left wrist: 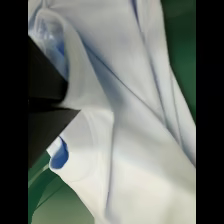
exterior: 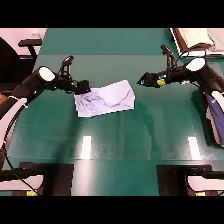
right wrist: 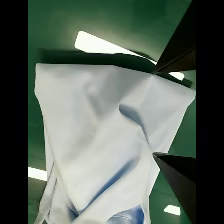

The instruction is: Fold the shirts.

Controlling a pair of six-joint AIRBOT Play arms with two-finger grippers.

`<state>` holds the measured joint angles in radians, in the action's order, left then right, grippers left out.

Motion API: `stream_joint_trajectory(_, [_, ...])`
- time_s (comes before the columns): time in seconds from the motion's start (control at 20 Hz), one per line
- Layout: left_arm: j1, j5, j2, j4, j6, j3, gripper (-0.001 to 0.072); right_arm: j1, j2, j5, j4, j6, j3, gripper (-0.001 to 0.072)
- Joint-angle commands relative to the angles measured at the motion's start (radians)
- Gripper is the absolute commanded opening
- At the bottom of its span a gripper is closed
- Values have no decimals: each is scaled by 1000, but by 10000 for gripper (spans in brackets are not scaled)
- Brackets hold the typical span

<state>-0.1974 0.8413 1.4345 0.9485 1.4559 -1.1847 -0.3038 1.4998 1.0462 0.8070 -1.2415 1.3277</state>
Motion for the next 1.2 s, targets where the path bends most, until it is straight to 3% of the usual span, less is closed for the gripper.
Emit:
stream_joint_trajectory(0.0, [28, -21, 10, 2, -23, -92, 30, -1, -1, 21, 1, 0, 0, 553])
stream_joint_trajectory(0.3, [98, -66, 27, 124, -17, -188, 31, -2, -1, 27, 0, 0, 0, 553])
stream_joint_trajectory(0.35, [98, -58, 37, 132, -17, -188, 155, -2, -1, 29, 0, 0, 0, 554])
stream_joint_trajectory(0.4, [98, -51, 40, 137, -15, -188, 485, -2, -1, 32, 0, 0, 0, 554])
stream_joint_trajectory(0.45, [99, -23, 36, 137, -3, -196, 597, -1, -1, 41, 0, 0, 0, 553])
stream_joint_trajectory(0.65, [139, 251, -26, 161, -25, -209, 598, 11, -1, 85, 1, 0, 0, 553])
stream_joint_trajectory(0.75, [140, 301, -102, 212, -24, -91, 598, 14, -1, 82, 0, 0, 0, 554])
stream_joint_trajectory(0.95, [79, 113, -251, 137, -24, 274, 598, 11, -1, 63, 0, 0, 0, 554])
stream_joint_trajectory(1.15, [-35, -117, -252, 19, -80, 449, 597, 11, -1, 61, -2, -8, 0, 554])
